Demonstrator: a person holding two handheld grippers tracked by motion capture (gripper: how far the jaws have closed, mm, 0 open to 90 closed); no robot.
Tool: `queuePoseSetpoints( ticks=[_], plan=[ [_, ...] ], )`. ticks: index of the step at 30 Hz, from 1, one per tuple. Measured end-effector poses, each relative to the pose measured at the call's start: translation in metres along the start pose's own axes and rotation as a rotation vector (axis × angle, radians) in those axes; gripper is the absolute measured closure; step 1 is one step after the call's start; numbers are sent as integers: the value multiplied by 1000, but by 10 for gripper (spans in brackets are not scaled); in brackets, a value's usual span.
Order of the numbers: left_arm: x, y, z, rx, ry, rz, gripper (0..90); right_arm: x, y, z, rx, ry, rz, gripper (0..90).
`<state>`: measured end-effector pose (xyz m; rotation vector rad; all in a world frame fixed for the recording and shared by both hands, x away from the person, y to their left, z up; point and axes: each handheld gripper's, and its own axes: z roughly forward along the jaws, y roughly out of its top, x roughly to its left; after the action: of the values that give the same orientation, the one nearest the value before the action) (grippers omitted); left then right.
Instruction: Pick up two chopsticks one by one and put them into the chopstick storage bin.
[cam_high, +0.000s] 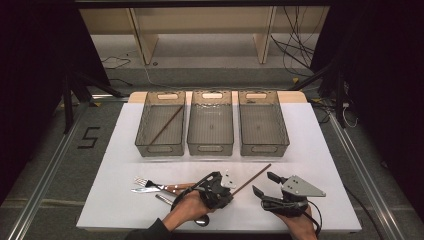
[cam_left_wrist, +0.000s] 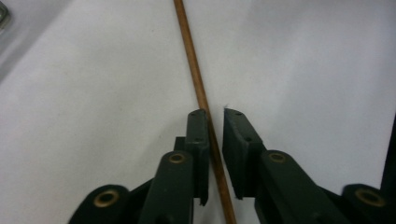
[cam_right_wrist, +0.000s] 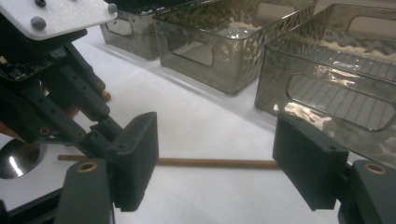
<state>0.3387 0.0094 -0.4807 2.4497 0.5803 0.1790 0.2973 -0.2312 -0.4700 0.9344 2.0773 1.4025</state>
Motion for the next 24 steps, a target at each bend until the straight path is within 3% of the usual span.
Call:
queuePoseSetpoints(
  ticks=[13,24],
  plan=[
    [2,0,-1,-11,-32,-17,856,-1,0,0,0,-3,-3,321],
    [14,0,-13,-35,-30,-32,857,4,-1,2,20,-23,-60,322]
  ],
)
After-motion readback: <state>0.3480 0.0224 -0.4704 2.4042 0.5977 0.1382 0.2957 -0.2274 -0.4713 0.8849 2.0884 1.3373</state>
